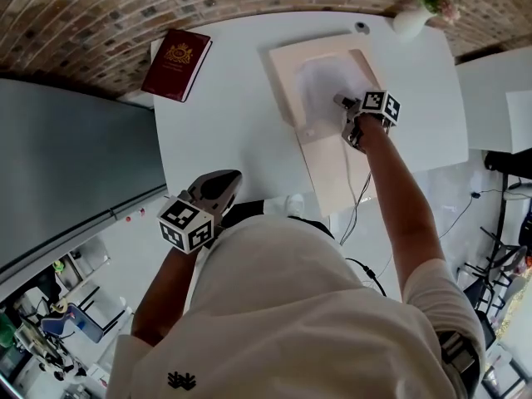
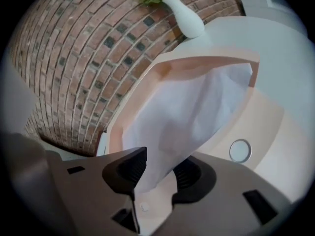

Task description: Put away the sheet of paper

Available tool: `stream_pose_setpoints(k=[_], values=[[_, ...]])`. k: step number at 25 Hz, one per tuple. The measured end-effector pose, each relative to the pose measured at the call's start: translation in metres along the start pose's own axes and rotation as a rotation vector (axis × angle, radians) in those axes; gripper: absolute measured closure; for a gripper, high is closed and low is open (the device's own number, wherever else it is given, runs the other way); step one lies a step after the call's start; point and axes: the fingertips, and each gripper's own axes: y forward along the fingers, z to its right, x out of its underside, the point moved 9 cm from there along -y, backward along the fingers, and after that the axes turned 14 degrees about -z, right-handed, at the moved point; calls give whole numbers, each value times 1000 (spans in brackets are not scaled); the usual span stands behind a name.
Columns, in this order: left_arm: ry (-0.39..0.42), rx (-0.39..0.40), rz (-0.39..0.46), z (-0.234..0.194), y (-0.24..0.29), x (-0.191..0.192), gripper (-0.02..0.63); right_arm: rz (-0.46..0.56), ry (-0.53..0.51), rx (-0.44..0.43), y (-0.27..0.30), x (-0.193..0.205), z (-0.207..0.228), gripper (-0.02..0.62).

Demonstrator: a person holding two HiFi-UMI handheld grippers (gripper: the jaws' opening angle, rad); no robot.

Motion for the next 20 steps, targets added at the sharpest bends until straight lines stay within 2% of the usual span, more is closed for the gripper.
stream_pose_setpoints(k=[3, 5, 14, 20], values=[[0, 1, 1, 3, 1, 2, 581, -44, -73, 66, -2, -1, -2, 388], [1, 1, 3, 5, 2, 3, 581, -64, -83, 75, -4, 1, -1, 373], [26, 17, 3, 29, 10, 8, 581, -56, -85, 18, -27, 27, 8, 365], [60, 21, 0, 58, 20, 11, 581, -40, -131, -4, -56, 61, 17, 367]])
